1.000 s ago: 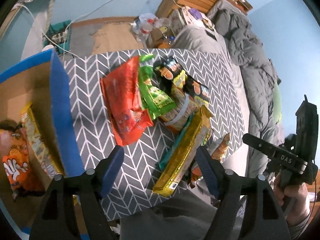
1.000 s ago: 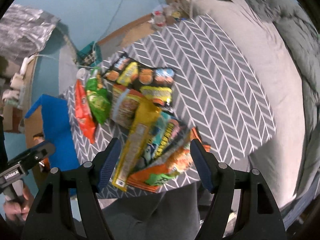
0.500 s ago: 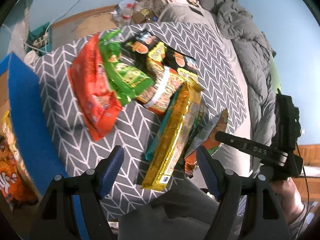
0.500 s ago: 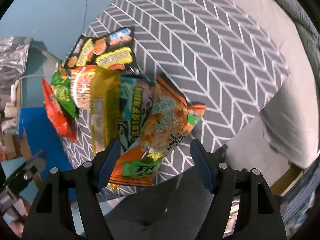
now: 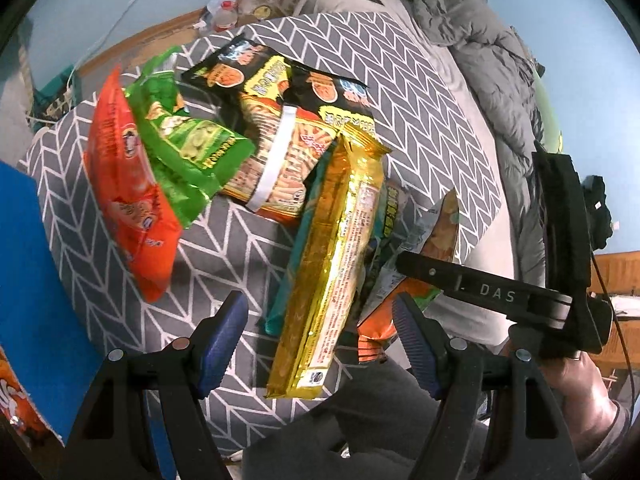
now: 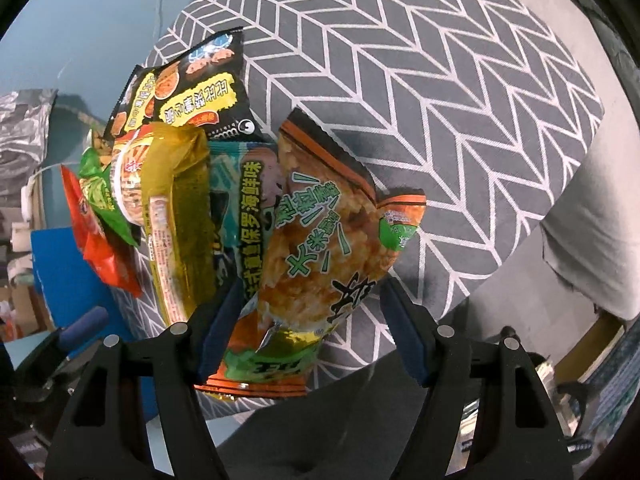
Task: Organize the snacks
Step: 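Grasp the green-orange peanut bag with the right gripper while the left grasps a gold wrapper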
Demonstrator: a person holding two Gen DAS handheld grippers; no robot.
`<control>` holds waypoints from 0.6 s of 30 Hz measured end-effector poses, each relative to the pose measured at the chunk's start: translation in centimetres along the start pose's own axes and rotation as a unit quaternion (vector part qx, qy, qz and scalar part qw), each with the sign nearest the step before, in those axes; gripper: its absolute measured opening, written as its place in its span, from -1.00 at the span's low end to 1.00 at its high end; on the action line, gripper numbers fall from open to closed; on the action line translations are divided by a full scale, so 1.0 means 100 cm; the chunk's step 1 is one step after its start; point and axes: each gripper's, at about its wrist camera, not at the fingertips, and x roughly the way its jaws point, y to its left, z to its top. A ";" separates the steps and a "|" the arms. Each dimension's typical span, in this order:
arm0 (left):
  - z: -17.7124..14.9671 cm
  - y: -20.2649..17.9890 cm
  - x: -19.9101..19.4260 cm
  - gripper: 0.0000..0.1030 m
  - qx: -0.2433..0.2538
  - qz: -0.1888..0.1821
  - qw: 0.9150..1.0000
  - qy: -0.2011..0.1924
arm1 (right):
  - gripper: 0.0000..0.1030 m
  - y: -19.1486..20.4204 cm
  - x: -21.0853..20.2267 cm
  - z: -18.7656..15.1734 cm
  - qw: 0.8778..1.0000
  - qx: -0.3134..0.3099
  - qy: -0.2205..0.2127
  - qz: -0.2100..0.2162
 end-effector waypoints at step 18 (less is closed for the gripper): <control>0.015 -0.028 0.051 0.47 0.021 0.031 0.999 0.024 | -0.40 -0.007 -0.007 0.023 0.995 -0.082 -0.018 -0.048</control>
